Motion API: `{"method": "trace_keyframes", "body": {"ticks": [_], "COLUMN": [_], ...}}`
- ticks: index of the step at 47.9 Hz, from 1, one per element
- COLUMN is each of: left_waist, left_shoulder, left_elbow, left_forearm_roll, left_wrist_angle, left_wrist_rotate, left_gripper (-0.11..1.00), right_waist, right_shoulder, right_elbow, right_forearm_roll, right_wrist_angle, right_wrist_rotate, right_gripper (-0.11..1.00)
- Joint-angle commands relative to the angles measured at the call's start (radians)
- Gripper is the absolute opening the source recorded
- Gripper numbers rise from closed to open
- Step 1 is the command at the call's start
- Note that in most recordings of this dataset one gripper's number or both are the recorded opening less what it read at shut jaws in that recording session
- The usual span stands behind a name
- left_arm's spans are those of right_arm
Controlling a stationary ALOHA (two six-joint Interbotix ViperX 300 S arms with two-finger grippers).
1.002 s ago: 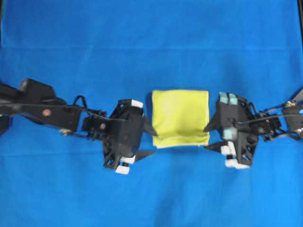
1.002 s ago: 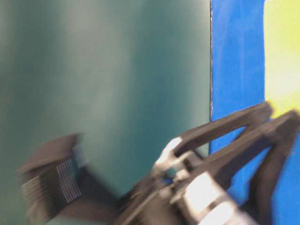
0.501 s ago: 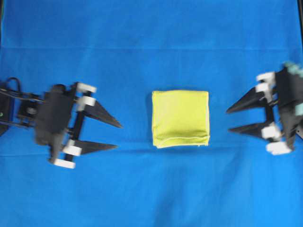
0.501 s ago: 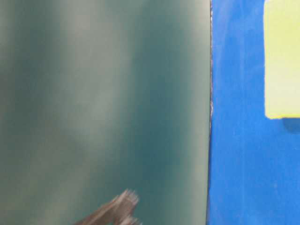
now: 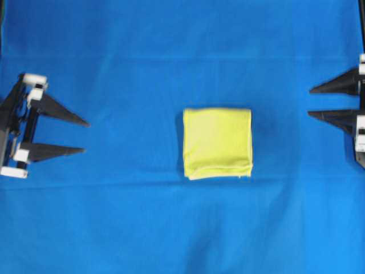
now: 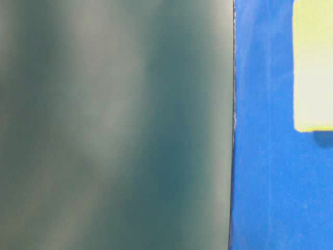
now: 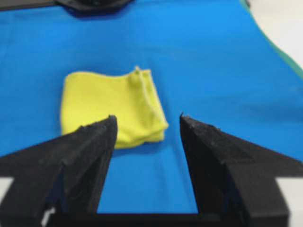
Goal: Fold the yellow towel.
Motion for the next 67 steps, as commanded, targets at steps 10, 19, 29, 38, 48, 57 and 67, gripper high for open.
{"method": "trace_keyframes", "body": {"ticks": [10, 19, 29, 38, 48, 57, 67], "left_waist": [0.06, 0.08, 0.081, 0.081, 0.081, 0.081, 0.081], "left_shoulder": [-0.144, -0.21, -0.215, -0.216, -0.216, -0.216, -0.216], "left_elbow": [0.15, 0.202, 0.206, 0.206, 0.204, 0.204, 0.204], "left_forearm_roll": [-0.006, -0.008, -0.008, -0.006, -0.006, -0.006, -0.006], "left_wrist_angle": [-0.06, -0.072, -0.072, -0.072, -0.072, -0.072, -0.072], "left_wrist_rotate": [-0.017, -0.029, -0.029, -0.029, -0.029, -0.029, -0.029], "left_gripper": [0.53, 0.53, 0.53, 0.53, 0.53, 0.53, 0.53], "right_waist": [-0.071, -0.081, -0.081, -0.083, -0.083, -0.083, -0.083], "right_shoulder": [0.005, 0.048, 0.04, 0.038, 0.038, 0.038, 0.038], "right_elbow": [0.094, 0.107, 0.103, 0.103, 0.103, 0.103, 0.101], "right_forearm_roll": [0.032, 0.035, 0.035, 0.035, 0.035, 0.035, 0.035], "right_wrist_angle": [-0.166, -0.213, -0.21, -0.21, -0.21, -0.21, -0.209], "right_wrist_rotate": [0.002, 0.002, 0.002, 0.002, 0.002, 0.0, 0.002], "right_gripper": [0.58, 0.58, 0.58, 0.58, 0.58, 0.58, 0.58]}}
